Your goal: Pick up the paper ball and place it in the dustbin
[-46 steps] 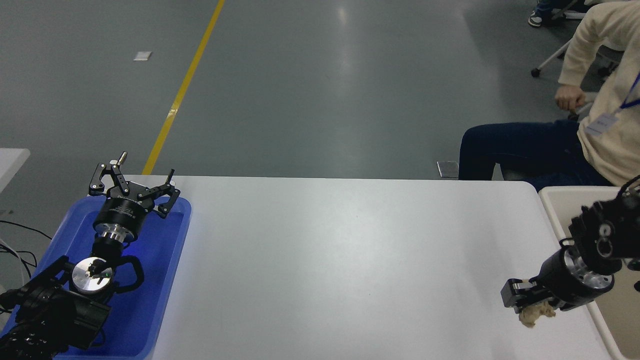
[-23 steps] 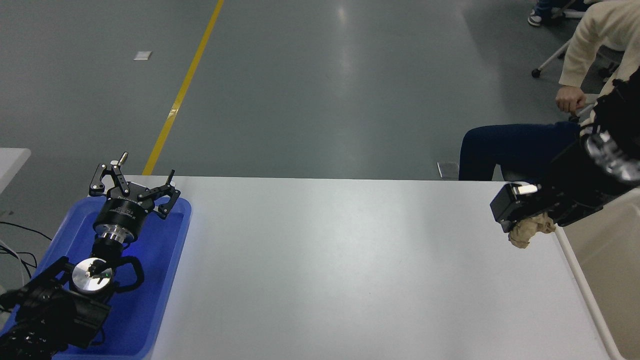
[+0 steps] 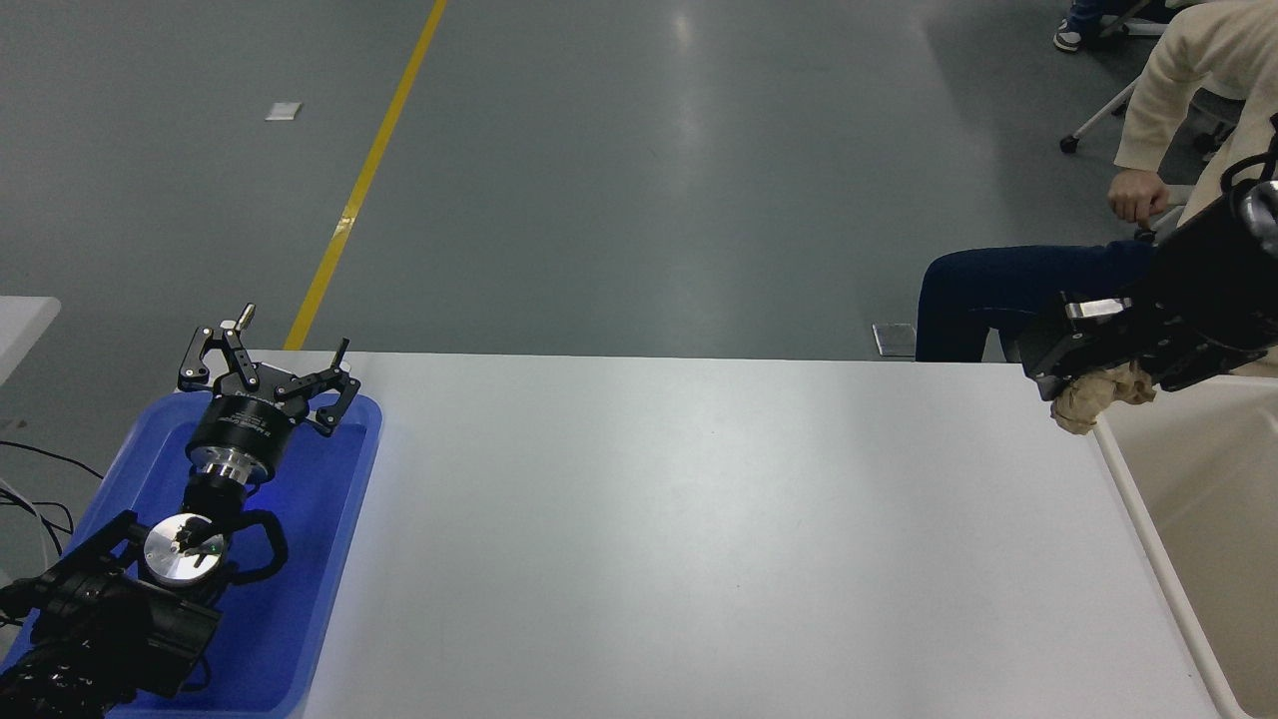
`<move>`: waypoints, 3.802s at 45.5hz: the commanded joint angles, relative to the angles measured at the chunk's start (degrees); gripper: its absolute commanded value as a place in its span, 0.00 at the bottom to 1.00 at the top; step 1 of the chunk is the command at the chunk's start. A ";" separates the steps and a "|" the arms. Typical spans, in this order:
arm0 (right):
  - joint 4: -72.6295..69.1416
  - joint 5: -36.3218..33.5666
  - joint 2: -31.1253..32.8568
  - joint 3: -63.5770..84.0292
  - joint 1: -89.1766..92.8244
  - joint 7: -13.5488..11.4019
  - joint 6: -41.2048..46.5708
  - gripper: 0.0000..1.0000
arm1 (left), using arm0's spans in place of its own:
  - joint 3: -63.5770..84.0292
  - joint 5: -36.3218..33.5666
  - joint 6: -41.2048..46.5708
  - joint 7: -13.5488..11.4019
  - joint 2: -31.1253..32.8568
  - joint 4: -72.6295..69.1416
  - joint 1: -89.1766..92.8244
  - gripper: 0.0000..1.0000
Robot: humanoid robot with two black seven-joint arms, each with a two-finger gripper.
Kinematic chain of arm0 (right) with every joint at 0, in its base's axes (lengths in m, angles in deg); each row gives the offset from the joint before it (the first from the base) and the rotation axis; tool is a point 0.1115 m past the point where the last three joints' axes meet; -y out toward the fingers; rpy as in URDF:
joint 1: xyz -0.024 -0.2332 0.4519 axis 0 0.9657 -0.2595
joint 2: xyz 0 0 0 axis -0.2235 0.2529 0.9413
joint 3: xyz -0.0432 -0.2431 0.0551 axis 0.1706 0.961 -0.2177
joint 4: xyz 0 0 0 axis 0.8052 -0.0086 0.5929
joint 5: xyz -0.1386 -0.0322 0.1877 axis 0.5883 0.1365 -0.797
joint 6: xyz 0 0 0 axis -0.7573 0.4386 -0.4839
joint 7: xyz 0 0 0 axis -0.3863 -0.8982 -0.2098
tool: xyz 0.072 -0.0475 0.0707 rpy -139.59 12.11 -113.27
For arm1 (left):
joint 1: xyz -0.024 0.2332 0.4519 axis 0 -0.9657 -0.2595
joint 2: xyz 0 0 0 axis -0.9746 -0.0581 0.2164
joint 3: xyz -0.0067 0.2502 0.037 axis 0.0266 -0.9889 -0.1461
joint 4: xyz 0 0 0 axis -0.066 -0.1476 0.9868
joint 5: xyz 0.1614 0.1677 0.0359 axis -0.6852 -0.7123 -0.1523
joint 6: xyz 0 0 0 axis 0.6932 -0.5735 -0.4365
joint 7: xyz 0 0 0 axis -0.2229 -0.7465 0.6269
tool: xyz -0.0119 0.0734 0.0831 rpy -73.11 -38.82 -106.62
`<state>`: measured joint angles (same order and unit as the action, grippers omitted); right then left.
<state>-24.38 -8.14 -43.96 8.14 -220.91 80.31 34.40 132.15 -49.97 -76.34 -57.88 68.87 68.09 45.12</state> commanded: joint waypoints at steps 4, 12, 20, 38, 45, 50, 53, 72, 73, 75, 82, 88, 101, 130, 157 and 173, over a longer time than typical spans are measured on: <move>3.99 0.02 0.86 14.19 -1.11 -0.08 0.07 0.00 | 0.00 0.00 0.00 -0.03 0.00 -0.08 0.00 1.00; 9.88 2.30 9.65 19.65 0.21 -0.44 0.07 0.00 | 0.00 0.00 0.00 -0.03 0.00 -0.08 0.00 1.00; 17.26 4.07 13.34 18.60 9.95 -0.35 0.07 0.00 | 0.00 0.09 0.00 -0.03 0.00 -0.08 0.00 1.00; 37.20 3.36 18.44 -10.38 57.49 -0.44 -25.77 0.00 | 0.00 0.09 0.09 -0.11 0.00 -0.08 0.00 1.00; 50.12 3.36 16.25 -21.82 73.84 -0.44 -26.47 0.00 | 0.00 0.09 0.09 -0.03 0.00 -0.08 0.09 1.00; 57.95 3.36 11.86 -26.31 81.15 -0.52 -26.74 0.00 | 0.00 0.09 0.00 -0.03 0.00 -0.08 0.00 1.00; 61.82 3.36 10.01 -27.10 84.23 -0.52 -27.44 0.00 | 0.00 0.00 0.00 -0.03 0.00 -0.08 0.00 1.00; 76.85 3.19 0.08 -32.72 98.11 -0.52 -35.09 0.00 | 0.00 0.00 0.00 -0.03 0.00 -0.08 0.00 1.00; 77.99 3.19 -0.54 -33.51 99.08 -0.52 -35.17 0.00 | 0.00 0.00 0.00 -0.03 0.00 -0.08 0.09 1.00; 80.19 3.27 -1.68 -35.27 100.84 -0.52 -35.26 0.00 | 0.00 0.00 0.00 -0.03 0.00 -0.08 0.00 1.00; 87.13 3.27 -5.37 -39.41 104.80 -0.52 -35.79 0.00 | 0.00 0.00 0.00 -0.03 0.00 -0.08 0.09 1.00; 88.55 3.27 -6.69 -39.58 105.59 -0.52 -37.98 0.00 | 0.00 0.00 0.00 -0.03 0.00 -0.08 0.00 1.00; 88.55 3.27 -7.57 -39.67 105.86 -0.44 -45.62 0.61 | 0.00 0.00 0.00 -0.03 0.00 -0.08 0.09 1.00; 87.76 3.10 -8.01 -50.92 107.26 -0.35 -53.90 0.91 | 0.00 0.00 0.00 -0.03 0.00 -0.08 0.09 1.00; 70.89 3.10 1.92 -103.55 106.56 0.09 -53.19 1.00 | 0.00 0.00 0.00 -0.03 0.00 -0.08 0.09 1.00; 53.93 3.19 2.97 -120.78 111.21 0.09 -50.03 1.00 | 0.00 0.00 0.00 -0.03 0.00 -0.08 0.00 1.00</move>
<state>40.72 -4.98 -42.64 -99.19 -112.63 80.40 -17.50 132.15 -49.97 -76.34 -57.90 68.86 68.01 45.13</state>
